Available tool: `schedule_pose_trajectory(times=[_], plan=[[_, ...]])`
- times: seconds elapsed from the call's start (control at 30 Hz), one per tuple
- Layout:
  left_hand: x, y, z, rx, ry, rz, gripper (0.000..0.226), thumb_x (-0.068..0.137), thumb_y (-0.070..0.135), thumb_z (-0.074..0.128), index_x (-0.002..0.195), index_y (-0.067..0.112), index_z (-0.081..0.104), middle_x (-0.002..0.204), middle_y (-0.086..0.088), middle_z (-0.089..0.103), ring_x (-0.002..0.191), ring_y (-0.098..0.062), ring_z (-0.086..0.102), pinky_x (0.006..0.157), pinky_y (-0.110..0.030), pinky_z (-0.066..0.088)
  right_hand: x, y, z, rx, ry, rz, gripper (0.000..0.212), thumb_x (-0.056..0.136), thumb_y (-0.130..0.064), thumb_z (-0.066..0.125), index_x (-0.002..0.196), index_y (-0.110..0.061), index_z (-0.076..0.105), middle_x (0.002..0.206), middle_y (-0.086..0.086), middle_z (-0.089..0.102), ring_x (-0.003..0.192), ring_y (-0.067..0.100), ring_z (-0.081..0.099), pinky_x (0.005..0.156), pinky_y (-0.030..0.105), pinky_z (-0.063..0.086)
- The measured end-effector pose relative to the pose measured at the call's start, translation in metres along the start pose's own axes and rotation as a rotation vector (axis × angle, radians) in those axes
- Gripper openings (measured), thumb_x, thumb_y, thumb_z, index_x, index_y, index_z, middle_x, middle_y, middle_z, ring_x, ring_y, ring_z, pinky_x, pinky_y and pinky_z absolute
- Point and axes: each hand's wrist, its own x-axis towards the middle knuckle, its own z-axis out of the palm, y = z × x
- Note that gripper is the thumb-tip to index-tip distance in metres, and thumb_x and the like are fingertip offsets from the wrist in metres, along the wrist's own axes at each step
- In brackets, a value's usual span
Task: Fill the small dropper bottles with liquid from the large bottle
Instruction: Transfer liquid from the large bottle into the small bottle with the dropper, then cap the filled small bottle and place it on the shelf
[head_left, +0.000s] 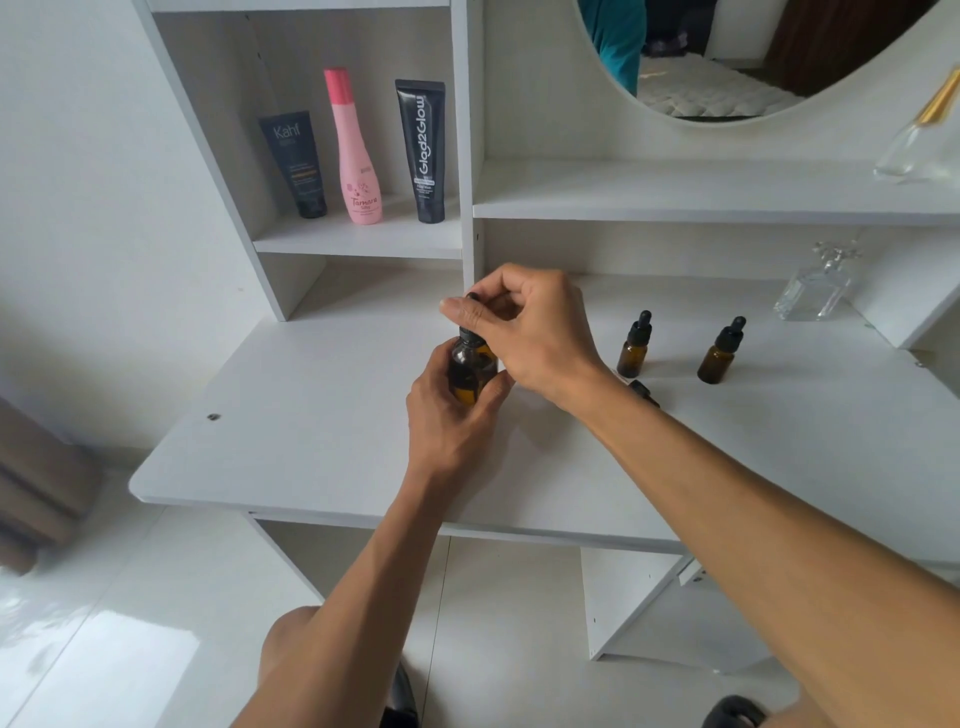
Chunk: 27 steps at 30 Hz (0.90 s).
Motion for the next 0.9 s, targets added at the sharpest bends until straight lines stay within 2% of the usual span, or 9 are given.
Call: schedule_pose_trajectory(times=[0.23, 0.37, 0.47, 0.57, 0.63, 0.7, 0.77, 0.83, 0.9], plan=[[0.0, -0.001, -0.001, 0.006, -0.004, -0.008, 0.026, 0.084, 0.026, 0.079, 0.103, 0.019, 0.064, 0.079, 0.006, 0.069, 0.067, -0.015, 0.065, 0.069, -0.034, 0.055, 0.001, 0.0, 0.001, -0.022, 0.012, 0.034, 0.029, 0.074, -0.037, 0.088, 0.079, -0.013, 0.072, 0.072, 0.0, 0.074, 0.065, 0.011, 0.069, 0.066, 0.025, 0.059], [-0.001, 0.002, -0.002, 0.028, -0.008, -0.014, 0.026, 0.084, 0.027, 0.079, 0.103, 0.021, 0.063, 0.083, 0.004, 0.072, 0.071, -0.016, 0.069, 0.071, -0.037, 0.057, -0.002, -0.002, -0.002, -0.029, 0.007, 0.032, 0.036, 0.071, -0.04, 0.089, 0.085, -0.012, 0.072, 0.079, -0.001, 0.074, 0.069, 0.007, 0.065, 0.073, 0.026, 0.06], [0.0, 0.002, -0.005, 0.048, -0.027, -0.036, 0.046, 0.079, 0.041, 0.082, 0.116, 0.023, 0.062, 0.093, 0.006, 0.073, 0.082, -0.02, 0.073, 0.08, -0.048, 0.061, -0.006, -0.005, -0.012, -0.026, 0.011, 0.04, 0.045, 0.069, -0.046, 0.089, 0.096, -0.015, 0.071, 0.089, -0.004, 0.073, 0.081, 0.008, 0.071, 0.08, 0.026, 0.061], [-0.006, 0.006, -0.007, 0.059, -0.048, -0.034, 0.079, 0.076, 0.041, 0.085, 0.143, 0.024, 0.046, 0.123, 0.007, 0.065, 0.11, -0.012, 0.067, 0.097, -0.031, 0.054, -0.009, -0.007, -0.03, -0.048, 0.049, 0.025, 0.044, 0.075, -0.055, 0.08, 0.096, -0.017, 0.071, 0.09, -0.007, 0.073, 0.085, 0.006, 0.072, 0.079, 0.023, 0.061], [-0.014, 0.01, -0.007, 0.035, 0.029, -0.003, 0.088, 0.075, 0.036, 0.081, 0.148, 0.019, 0.034, 0.137, 0.003, 0.053, 0.125, -0.01, 0.055, 0.106, -0.027, 0.043, -0.012, -0.004, -0.044, -0.065, 0.103, 0.013, 0.041, 0.083, -0.058, 0.072, 0.091, -0.018, 0.071, 0.085, -0.007, 0.074, 0.081, 0.006, 0.073, 0.076, 0.024, 0.06], [-0.023, 0.017, -0.006, 0.052, 0.174, 0.067, 0.079, 0.074, 0.033, 0.075, 0.14, 0.015, 0.035, 0.132, 0.0, 0.048, 0.123, -0.014, 0.051, 0.107, -0.032, 0.043, -0.015, 0.002, -0.06, -0.056, 0.184, 0.02, 0.04, 0.088, -0.057, 0.066, 0.083, -0.018, 0.071, 0.078, -0.006, 0.074, 0.077, 0.009, 0.073, 0.075, 0.028, 0.06], [-0.034, 0.026, -0.003, 0.119, 0.289, 0.187, 0.067, 0.073, 0.029, 0.07, 0.129, 0.011, 0.04, 0.122, 0.001, 0.047, 0.113, -0.022, 0.051, 0.097, -0.03, 0.046, -0.018, 0.013, -0.076, -0.084, 0.25, 0.02, 0.034, 0.09, -0.047, 0.068, 0.08, -0.015, 0.071, 0.073, -0.008, 0.071, 0.075, 0.01, 0.072, 0.073, 0.021, 0.056], [-0.044, 0.039, 0.004, 0.159, 0.309, 0.322, 0.056, 0.075, 0.026, 0.069, 0.123, 0.007, 0.045, 0.114, 0.0, 0.047, 0.103, -0.025, 0.053, 0.085, -0.014, 0.043, -0.023, 0.027, -0.089, -0.156, 0.292, 0.03, 0.023, 0.089, -0.034, 0.073, 0.079, -0.014, 0.071, 0.067, -0.012, 0.067, 0.068, 0.009, 0.068, 0.068, 0.016, 0.052], [-0.049, 0.049, 0.019, 0.16, 0.237, 0.415, 0.046, 0.08, 0.024, 0.07, 0.118, 0.007, 0.05, 0.108, 0.0, 0.05, 0.097, -0.023, 0.055, 0.079, -0.012, 0.045, -0.03, 0.044, -0.099, -0.227, 0.305, 0.083, 0.016, 0.085, -0.027, 0.075, 0.08, -0.013, 0.071, 0.066, -0.012, 0.066, 0.062, 0.008, 0.066, 0.068, 0.021, 0.054]])
